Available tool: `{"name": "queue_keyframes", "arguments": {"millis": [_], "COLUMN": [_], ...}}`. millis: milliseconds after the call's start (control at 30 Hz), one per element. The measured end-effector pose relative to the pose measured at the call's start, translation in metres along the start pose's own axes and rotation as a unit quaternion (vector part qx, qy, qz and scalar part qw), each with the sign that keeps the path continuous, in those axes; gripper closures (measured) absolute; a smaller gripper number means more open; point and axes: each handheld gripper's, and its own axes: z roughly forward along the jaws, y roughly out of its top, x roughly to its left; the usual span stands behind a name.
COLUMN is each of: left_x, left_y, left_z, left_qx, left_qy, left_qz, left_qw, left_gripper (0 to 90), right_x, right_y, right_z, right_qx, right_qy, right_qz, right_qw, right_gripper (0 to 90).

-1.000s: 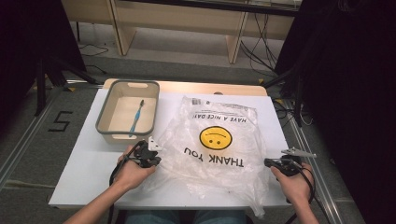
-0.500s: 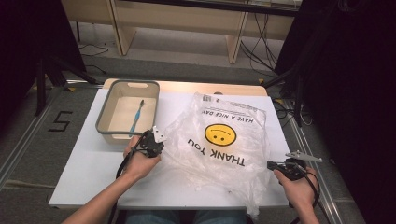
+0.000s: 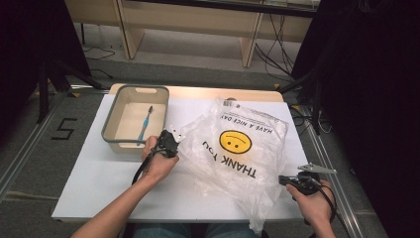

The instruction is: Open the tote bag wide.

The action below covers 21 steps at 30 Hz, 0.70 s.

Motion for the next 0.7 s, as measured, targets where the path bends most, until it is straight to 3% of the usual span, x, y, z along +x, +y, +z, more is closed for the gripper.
{"name": "queue_keyframes", "arguments": {"millis": [233, 333, 533, 700], "left_x": [0.003, 0.006, -0.001, -0.007], "left_y": [0.007, 0.008, 0.015, 0.019], "left_z": [0.004, 0.005, -0.007, -0.025], "left_qx": [-0.005, -0.021, -0.083, -0.117], "left_qy": [0.006, 0.006, 0.020, 0.018], "left_qz": [0.000, 0.000, 0.015, 0.019], "left_qw": [1.0000, 0.9998, 0.9962, 0.9928], "left_gripper": [89.6, 87.8, 51.9, 40.5], "right_x": [0.002, 0.004, 0.005, 0.010], "right_y": [-0.002, -0.002, -0.003, -0.003], "right_z": [0.005, 0.007, 0.009, 0.012], "right_qx": [0.015, 0.017, 0.021, 0.023], "right_qy": [0.009, 0.010, 0.017, 0.033], "right_qz": [-0.005, -0.007, -0.005, -0.006], "right_qw": [0.9998, 0.9998, 0.9996, 0.9992], "right_gripper": [90.0, 90.0, 90.0, 89.2]}}
